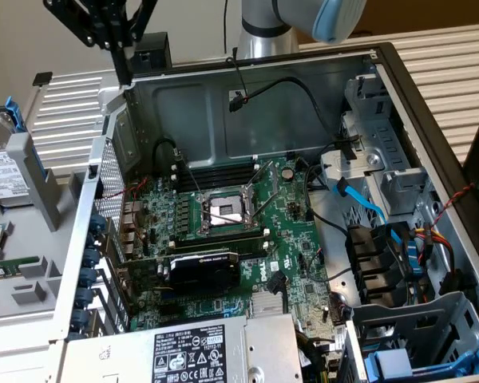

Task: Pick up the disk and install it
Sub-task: 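Reach for the disk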

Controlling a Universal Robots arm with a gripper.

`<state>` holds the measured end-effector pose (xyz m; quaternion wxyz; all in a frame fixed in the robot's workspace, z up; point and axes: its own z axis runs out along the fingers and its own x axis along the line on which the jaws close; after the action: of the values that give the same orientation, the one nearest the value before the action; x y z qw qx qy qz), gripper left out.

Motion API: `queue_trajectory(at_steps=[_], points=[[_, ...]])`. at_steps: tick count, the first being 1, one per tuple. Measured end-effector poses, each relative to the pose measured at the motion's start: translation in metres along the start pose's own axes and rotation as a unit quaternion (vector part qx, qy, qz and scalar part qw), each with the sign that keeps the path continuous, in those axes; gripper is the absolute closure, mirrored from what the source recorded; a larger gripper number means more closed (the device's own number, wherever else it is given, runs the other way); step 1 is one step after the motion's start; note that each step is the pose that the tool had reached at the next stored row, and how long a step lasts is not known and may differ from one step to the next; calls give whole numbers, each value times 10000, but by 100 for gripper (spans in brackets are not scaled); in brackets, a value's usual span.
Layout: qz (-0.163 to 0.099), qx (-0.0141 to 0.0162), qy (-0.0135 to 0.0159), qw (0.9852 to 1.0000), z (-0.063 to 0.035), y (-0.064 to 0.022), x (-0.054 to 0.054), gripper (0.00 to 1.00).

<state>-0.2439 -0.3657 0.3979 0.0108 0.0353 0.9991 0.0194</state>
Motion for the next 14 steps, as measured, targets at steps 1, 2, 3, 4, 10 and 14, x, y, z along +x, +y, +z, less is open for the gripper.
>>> queue_trajectory(at_steps=[1, 2, 3, 4, 10, 14], points=[[0, 0, 0, 10000, -1, -3, 45, 89], [-1, 0, 0, 10000, -2, -6, 90, 89], [-2, 1, 1, 10000, -4, -9, 132, 89], [-1, 2, 0, 10000, -4, -12, 179, 89], [-1, 26, 46, 10000, -6, 11, 351, 89], [0, 47, 100, 9999, -5, 107, 443, 89]])
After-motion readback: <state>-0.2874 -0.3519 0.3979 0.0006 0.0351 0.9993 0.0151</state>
